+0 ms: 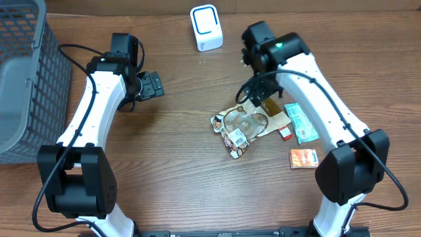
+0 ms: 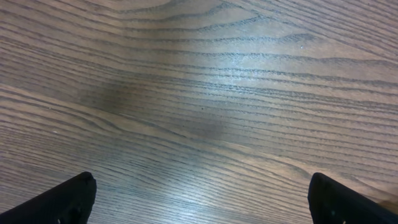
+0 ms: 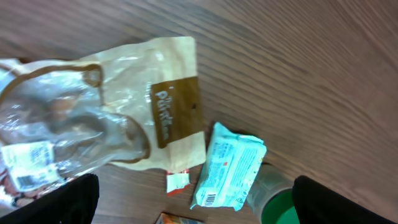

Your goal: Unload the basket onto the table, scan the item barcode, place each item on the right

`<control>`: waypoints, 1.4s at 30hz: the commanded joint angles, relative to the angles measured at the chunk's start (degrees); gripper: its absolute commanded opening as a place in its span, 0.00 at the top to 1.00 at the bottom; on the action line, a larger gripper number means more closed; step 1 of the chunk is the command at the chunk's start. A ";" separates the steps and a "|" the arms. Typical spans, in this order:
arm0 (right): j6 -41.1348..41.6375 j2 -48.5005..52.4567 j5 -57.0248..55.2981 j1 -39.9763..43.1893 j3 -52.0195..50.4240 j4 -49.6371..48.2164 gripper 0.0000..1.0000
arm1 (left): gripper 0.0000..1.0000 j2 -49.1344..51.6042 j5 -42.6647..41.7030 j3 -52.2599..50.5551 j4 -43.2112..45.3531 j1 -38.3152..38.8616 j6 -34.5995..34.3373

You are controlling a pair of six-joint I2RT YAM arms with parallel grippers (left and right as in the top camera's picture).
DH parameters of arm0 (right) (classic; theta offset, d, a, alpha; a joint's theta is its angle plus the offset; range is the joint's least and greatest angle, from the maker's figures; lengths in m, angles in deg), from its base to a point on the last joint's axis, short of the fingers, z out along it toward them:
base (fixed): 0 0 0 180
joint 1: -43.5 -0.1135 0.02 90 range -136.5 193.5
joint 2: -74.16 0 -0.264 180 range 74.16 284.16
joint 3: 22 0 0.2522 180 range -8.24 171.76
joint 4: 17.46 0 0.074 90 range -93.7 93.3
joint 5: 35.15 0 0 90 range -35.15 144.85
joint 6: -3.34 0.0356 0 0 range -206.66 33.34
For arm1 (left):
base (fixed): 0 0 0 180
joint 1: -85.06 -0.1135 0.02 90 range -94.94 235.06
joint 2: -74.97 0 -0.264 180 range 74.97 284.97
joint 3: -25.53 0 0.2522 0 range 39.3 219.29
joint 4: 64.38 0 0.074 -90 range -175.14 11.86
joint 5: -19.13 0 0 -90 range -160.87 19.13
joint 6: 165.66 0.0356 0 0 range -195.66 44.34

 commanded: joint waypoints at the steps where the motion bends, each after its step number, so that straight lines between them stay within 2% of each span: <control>1: 1.18 -2.71 1.57 1.44 -0.09 -0.44 0.00 | 0.00 -0.66 0.35 0.63 0.11 0.09 1.05; 30: 1.16 -1.22 1.60 1.95 -0.13 -1.42 0.00 | 0.00 -0.66 0.35 0.63 0.11 0.09 1.07; 35: 1.16 -3.48 1.57 1.29 -0.09 -1.81 0.00 | 0.00 -0.66 0.35 0.63 0.11 0.09 1.05; 42: 1.16 -12.22 1.60 0.98 0.09 -1.86 0.00 | 0.00 -0.66 0.35 0.63 0.11 0.09 1.05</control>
